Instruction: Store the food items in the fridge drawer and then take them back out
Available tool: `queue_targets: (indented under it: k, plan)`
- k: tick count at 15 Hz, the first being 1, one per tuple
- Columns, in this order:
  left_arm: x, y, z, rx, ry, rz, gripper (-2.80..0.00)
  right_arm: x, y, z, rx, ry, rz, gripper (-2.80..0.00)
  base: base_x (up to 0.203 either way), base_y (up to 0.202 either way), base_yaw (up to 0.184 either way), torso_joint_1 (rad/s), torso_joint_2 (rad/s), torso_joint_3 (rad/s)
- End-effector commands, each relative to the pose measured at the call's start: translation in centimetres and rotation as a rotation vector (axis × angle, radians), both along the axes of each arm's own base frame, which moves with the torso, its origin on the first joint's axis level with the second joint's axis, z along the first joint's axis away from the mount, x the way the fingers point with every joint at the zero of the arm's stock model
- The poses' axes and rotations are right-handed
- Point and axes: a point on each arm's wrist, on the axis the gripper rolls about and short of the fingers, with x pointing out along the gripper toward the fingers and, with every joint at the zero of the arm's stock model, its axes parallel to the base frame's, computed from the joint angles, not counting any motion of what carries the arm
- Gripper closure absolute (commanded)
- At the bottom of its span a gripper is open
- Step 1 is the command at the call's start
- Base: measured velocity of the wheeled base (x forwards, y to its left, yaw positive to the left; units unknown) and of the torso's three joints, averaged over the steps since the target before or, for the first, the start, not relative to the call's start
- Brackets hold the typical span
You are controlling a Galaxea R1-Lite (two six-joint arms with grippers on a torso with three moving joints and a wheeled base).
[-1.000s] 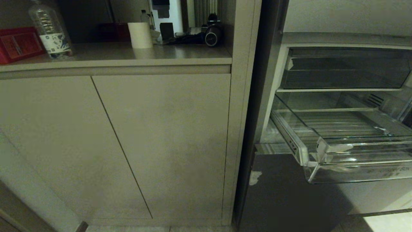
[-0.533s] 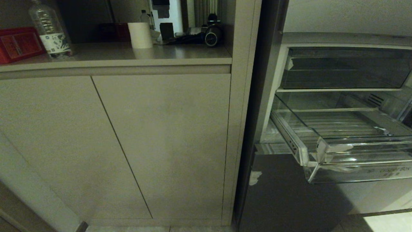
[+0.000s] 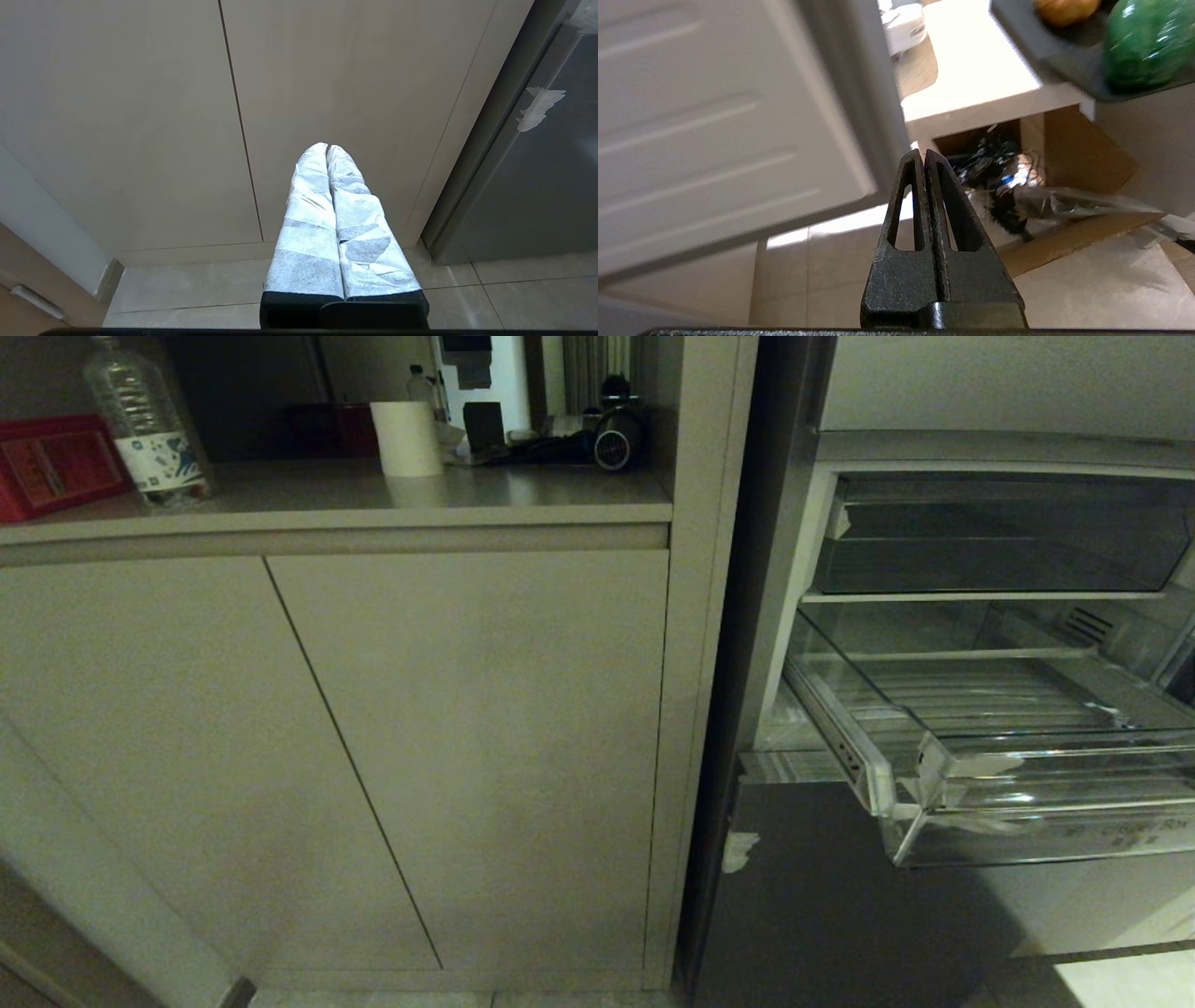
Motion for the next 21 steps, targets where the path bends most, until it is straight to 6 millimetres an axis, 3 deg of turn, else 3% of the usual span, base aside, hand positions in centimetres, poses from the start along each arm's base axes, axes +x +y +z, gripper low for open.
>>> queue_targets:
  k: [1,4,5,7,14,21]
  plan:
    - [0.0,0.0,0.0,0.000,0.001,0.000,0.00,-0.9,-0.8,-0.2,-0.001,-0.002,-0.025,0.00,0.000,0.000,0.000,0.000,0.00,0.000]
    - [0.0,0.0,0.0,0.000,0.002,0.000,0.00,-2.2,-1.7,-0.2,-0.004,-0.001,-0.066,0.00,0.000,0.000,0.000,0.000,0.00,0.000]
    - [0.0,0.0,0.0,-0.001,0.003,0.000,0.00,-2.7,-2.1,-0.3,-0.012,0.003,-0.077,-2.80,0.000,0.000,0.000,0.000,0.00,0.000]
    - [0.0,0.0,0.0,0.000,0.001,0.000,0.00,-3.2,-2.7,-0.4,-0.022,0.008,-0.087,-2.80,0.000,0.000,0.000,0.000,0.00,0.000]
    - [0.0,0.0,0.0,0.000,0.001,0.000,0.00,-7.1,-8.0,-1.2,-0.006,0.025,-0.149,-2.80,0.000,0.000,0.000,0.000,0.00,0.000]
    - [0.0,0.0,0.0,0.000,0.001,0.000,0.00,-11.9,-10.8,-2.6,-0.008,0.101,-0.260,-2.80,0.000,0.000,0.000,0.000,0.00,0.000]
